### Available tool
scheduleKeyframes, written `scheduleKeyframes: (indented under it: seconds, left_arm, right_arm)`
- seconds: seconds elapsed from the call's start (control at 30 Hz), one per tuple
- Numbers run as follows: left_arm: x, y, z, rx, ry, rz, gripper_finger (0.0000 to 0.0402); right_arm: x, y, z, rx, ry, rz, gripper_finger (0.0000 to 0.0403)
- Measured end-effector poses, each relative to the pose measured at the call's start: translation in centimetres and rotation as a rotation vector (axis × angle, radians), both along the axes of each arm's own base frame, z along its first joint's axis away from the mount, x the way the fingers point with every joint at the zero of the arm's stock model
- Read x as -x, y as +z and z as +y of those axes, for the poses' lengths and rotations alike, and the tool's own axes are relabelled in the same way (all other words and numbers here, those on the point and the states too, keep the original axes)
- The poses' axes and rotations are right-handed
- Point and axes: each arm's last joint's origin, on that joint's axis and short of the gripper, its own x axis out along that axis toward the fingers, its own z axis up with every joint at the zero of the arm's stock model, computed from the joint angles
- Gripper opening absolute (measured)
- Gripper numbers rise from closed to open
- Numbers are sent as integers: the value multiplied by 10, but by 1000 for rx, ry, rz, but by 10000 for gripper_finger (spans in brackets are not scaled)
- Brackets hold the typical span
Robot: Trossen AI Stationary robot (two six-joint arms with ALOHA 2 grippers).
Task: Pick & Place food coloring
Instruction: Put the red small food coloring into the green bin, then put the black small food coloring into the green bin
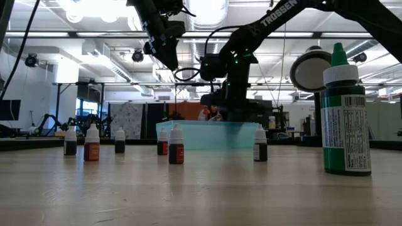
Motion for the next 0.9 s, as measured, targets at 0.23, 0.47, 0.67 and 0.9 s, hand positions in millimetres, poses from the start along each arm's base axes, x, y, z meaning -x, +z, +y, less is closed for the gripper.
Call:
scheduleKeyframes:
  seconds: [0.23,0.47,0.67,0.9]
  left_arm:
    - [0,0,0,0,0,0,103]
    - [0,0,0,0,0,0,103]
    - [0,0,0,0,0,0,103]
    - [0,0,0,0,0,0,103]
  right_arm:
    - [0,0,0,0,-6,-1,84]
    - [0,1,0,1,-13,-4,126]
    - [-7,17,-4,26,-14,-45,146]
    - [-13,60,-5,129,13,-8,146]
